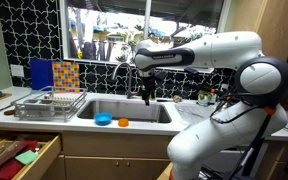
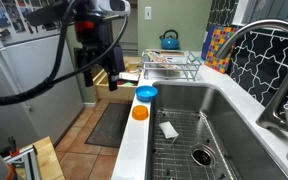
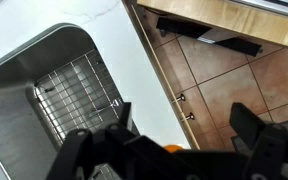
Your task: Turn the faucet on then rinse the orange bowl under it
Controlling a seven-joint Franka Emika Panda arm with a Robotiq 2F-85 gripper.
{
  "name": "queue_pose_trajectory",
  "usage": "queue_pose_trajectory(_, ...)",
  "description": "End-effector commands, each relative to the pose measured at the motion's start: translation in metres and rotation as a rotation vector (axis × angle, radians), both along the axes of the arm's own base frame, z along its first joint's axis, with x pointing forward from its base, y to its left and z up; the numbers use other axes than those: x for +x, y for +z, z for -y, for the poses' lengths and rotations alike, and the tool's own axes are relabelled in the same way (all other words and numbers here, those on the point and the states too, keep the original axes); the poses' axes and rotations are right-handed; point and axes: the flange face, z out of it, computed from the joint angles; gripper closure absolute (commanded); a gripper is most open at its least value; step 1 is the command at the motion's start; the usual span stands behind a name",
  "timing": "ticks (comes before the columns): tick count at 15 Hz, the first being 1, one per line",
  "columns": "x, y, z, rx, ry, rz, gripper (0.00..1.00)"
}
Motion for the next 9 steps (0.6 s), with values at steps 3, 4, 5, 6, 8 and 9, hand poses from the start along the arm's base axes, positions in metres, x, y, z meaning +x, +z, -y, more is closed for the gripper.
queue_pose_trajectory(3,0.011,-0.002,0.004,-0.028,-0.024,0.009,0.0)
queue_pose_trajectory(4,0.029,-0.002,0.016,-0.067,-0.099,0.043,0.0)
queue_pose_trajectory(5,0.043,0.0,0.025,-0.087,-0.147,0.084,0.0)
queue_pose_trajectory(6,0.059,0.006,0.039,-0.109,-0.172,0.146,0.0)
queue_pose_trajectory(8,0.093,0.012,0.067,-0.169,-0.231,0.244,0.0)
queue_pose_trajectory(9,0.107,0.013,0.079,-0.193,-0.271,0.281,0.0)
